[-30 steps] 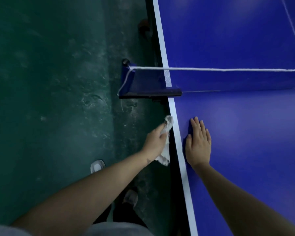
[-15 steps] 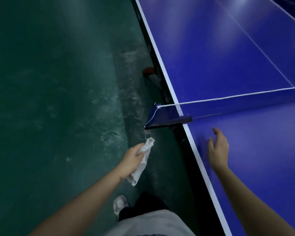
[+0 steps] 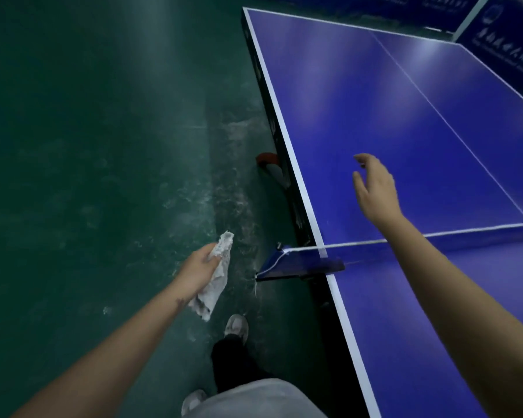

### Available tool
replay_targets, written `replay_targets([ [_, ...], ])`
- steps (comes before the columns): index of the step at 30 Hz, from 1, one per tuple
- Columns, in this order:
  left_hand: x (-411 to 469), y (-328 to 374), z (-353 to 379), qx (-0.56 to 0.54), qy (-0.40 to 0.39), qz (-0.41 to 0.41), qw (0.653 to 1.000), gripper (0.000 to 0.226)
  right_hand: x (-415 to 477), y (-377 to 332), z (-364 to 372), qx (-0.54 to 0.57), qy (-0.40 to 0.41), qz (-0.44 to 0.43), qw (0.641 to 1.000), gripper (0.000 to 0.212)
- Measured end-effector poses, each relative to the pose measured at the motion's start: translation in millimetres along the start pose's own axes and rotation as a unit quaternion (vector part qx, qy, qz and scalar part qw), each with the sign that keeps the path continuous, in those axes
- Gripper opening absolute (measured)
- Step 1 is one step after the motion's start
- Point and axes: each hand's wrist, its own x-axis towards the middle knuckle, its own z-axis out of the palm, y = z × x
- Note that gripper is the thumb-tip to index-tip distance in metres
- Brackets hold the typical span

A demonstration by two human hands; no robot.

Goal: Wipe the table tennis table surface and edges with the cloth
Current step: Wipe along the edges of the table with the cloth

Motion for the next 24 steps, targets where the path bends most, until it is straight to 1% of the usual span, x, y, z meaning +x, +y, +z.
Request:
replay_targets([
  [3,35,22,12,-0.03,0.003,0.016,0.999,0.038,38,20,26,-0.026,-0.09,0.016,0.996,0.039],
  [6,73,40,33,-0.052,-0.006,0.006,0.999,0.037,59,41,62,-0.047,-0.177,0.063,0.981,0.042],
  [8,95,49,49,-0.062,-0.01,-0.005,0.998,0.036,57,53,93,-0.074,-0.267,0.088,0.957,0.048],
  [9,106,51,59,-0.071,-0.012,-0.007,0.997,0.034,51,59,109,-0.09,-0.314,0.086,0.941,0.053],
  [10,116,54,69,-0.08,-0.014,-0.008,0.997,0.032,45,63,123,-0.11,-0.348,0.07,0.928,0.057],
  [11,125,55,78,-0.086,-0.015,-0.011,0.996,0.031,39,67,135,-0.132,-0.36,0.048,0.922,0.06],
  [13,141,56,96,-0.091,-0.011,-0.022,0.996,0.033,32,75,152,-0.154,-0.321,0.018,0.934,0.061],
  [16,159,59,121,-0.137,-0.017,-0.053,0.989,0.039,27,76,167,-0.144,-0.24,0.032,0.96,0.057],
  [18,170,59,139,-0.179,-0.036,-0.076,0.98,0.044,23,72,172,-0.128,-0.202,0.044,0.97,0.06],
  [20,176,61,159,-0.217,-0.089,-0.08,0.969,0.05,22,70,174,-0.123,-0.192,0.047,0.973,0.065],
  [21,176,62,171,-0.228,-0.115,-0.065,0.965,0.054,22,71,174,-0.125,-0.19,0.045,0.973,0.066],
  [22,175,63,184,-0.231,-0.122,-0.045,0.964,0.056,22,72,174,-0.128,-0.186,0.042,0.973,0.065],
  [23,174,63,195,-0.231,-0.108,-0.034,0.966,0.057,23,72,174,-0.131,-0.181,0.039,0.974,0.065],
  [24,175,62,205,-0.231,-0.083,-0.042,0.968,0.057,23,72,175,-0.133,-0.177,0.039,0.974,0.064],
])
